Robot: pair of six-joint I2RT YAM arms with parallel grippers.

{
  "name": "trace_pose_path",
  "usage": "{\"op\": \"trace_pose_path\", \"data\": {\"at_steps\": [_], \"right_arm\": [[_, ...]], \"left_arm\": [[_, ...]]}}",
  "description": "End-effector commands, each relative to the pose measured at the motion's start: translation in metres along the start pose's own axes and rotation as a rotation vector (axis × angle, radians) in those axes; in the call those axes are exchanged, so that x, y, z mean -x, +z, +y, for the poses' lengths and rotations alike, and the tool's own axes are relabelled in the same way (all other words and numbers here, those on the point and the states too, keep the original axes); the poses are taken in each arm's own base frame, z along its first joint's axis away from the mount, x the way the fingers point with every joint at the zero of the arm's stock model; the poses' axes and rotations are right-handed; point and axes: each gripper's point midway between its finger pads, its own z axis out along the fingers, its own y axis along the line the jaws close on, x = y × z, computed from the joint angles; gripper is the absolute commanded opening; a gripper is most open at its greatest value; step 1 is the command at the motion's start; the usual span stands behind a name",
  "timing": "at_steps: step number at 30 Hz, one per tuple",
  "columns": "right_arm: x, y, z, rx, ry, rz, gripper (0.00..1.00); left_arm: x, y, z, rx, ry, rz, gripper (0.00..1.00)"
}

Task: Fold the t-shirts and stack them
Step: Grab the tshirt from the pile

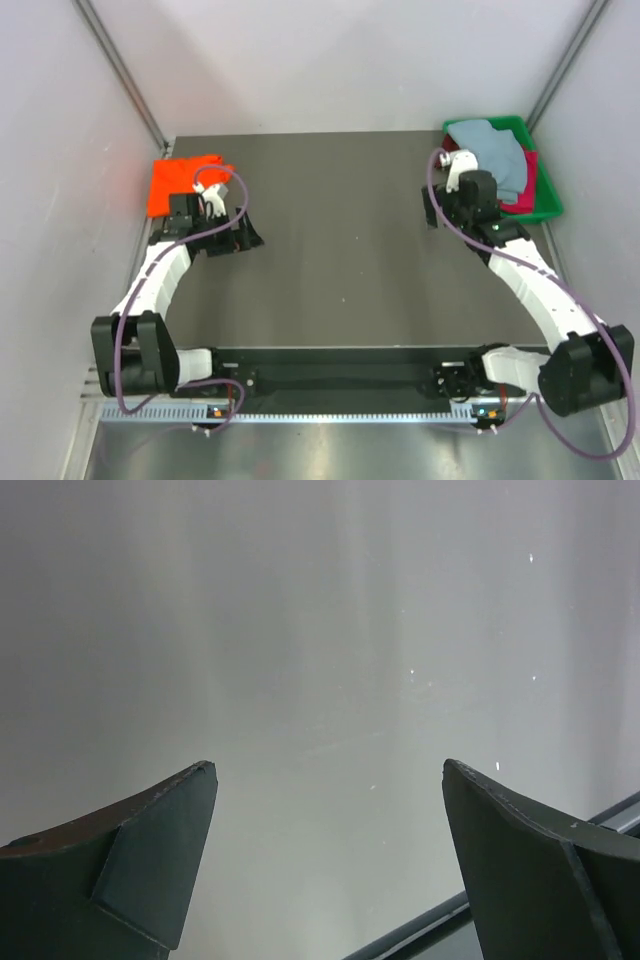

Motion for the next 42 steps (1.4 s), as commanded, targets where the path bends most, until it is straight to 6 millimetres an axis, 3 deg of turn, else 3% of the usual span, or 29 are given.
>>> {"op": "trace_pose_path", "data": {"at_steps": [1, 2, 3, 4, 5, 6, 8, 9, 10, 15, 19, 22, 23, 26, 31, 35, 42], "right_arm": [[0.054, 0.012, -0.040, -0.145, 0.031, -0.125, 1.00], [0.059, 0.016, -0.054, -0.176, 0.052, -0.123, 1.00], [0.064, 0.020, -0.061, -0.186, 0.060, -0.119, 1.00], [0.077, 0.026, -0.067, -0.190, 0.056, -0.122, 1.00], [0.077, 0.029, -0.076, -0.207, 0.061, -0.103, 1.00], [0.082, 0.032, -0.079, -0.208, 0.065, -0.101, 1.00], [0.094, 0.050, -0.085, -0.202, 0.060, -0.090, 1.00], [0.097, 0.057, -0.087, -0.214, 0.056, -0.083, 1.00], [0.104, 0.071, -0.094, -0.251, 0.062, -0.076, 1.00], [0.125, 0.104, -0.110, -0.311, 0.030, -0.069, 1.00], [0.131, 0.121, -0.125, -0.362, 0.038, -0.061, 0.96], [0.126, 0.127, -0.144, -0.410, 0.053, -0.045, 0.91], [0.121, 0.128, -0.153, -0.431, 0.060, -0.032, 0.87], [0.112, 0.131, -0.169, -0.471, 0.049, -0.004, 0.85], [0.081, 0.155, -0.163, -0.433, -0.050, 0.081, 0.84], [0.062, 0.170, -0.154, -0.388, -0.062, 0.134, 0.82], [0.046, 0.180, -0.122, -0.222, -0.010, 0.156, 0.80]], "left_arm": [[0.022, 0.006, -0.001, -0.030, 0.052, -0.032, 0.99], [0.025, 0.009, 0.001, -0.027, 0.067, -0.022, 0.99], [0.041, 0.008, -0.001, -0.023, 0.091, -0.033, 0.99], [0.042, 0.019, 0.005, -0.021, 0.083, 0.004, 0.99], [0.047, 0.023, 0.006, -0.018, 0.095, 0.024, 0.99], [0.078, 0.021, -0.001, -0.022, 0.129, -0.016, 0.99], [0.085, 0.039, 0.007, 0.017, 0.151, 0.044, 0.99], [0.115, 0.038, 0.000, 0.029, 0.201, -0.001, 0.99], [0.115, 0.050, 0.008, 0.073, 0.238, 0.037, 0.99], [0.141, 0.079, -0.018, 0.132, 0.447, 0.067, 0.99], [0.138, 0.106, -0.014, 0.178, 0.448, 0.089, 0.99], [0.142, 0.110, 0.005, 0.358, 0.449, 0.083, 0.99], [0.150, 0.101, 0.025, 0.516, 0.425, 0.048, 0.99], [0.156, 0.103, 0.033, 0.582, 0.376, 0.007, 0.99], [0.152, 0.117, 0.024, 0.514, 0.336, 0.040, 0.99], [0.142, 0.130, 0.004, 0.380, 0.326, 0.078, 0.99], [0.159, 0.134, 0.003, 0.424, 0.419, 0.046, 0.99]]}}
